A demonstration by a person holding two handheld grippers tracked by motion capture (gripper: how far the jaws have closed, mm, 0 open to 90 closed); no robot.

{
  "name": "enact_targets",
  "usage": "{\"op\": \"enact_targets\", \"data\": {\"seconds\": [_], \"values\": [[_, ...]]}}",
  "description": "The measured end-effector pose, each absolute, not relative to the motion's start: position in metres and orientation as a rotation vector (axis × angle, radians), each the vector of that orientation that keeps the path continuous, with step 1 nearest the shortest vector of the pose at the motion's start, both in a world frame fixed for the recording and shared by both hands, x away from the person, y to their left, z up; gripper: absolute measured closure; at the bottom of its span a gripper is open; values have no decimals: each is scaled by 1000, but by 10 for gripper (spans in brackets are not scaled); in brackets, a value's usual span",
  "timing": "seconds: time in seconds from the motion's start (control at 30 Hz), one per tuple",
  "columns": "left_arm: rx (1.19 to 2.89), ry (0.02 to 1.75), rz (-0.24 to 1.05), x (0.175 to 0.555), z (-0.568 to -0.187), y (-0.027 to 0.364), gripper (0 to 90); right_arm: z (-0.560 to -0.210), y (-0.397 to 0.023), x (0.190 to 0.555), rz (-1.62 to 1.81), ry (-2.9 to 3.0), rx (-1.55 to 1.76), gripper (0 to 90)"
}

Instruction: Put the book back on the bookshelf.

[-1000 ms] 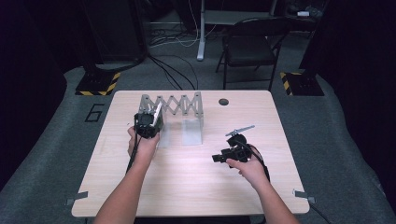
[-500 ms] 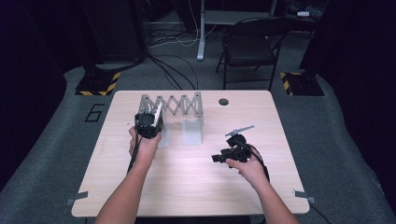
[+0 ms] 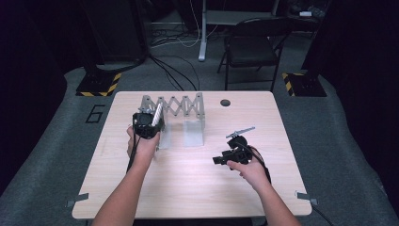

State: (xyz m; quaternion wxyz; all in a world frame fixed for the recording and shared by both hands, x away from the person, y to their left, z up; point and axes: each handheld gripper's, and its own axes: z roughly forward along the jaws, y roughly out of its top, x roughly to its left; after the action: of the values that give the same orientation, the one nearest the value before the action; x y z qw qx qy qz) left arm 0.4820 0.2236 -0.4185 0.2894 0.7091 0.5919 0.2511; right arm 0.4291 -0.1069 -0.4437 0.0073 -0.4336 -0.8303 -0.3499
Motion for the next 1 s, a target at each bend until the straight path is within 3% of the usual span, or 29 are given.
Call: {"op": "enact_targets", "data": {"seconds": [0.37, 1.0], "values": [[1859, 1527, 711, 476, -405, 224, 593, -445, -107, 430, -1095, -2599, -1356, 432], [1886, 1429, 710, 463, -367, 220, 570, -445, -106, 429, -1091, -2595, -1355, 430]]}}
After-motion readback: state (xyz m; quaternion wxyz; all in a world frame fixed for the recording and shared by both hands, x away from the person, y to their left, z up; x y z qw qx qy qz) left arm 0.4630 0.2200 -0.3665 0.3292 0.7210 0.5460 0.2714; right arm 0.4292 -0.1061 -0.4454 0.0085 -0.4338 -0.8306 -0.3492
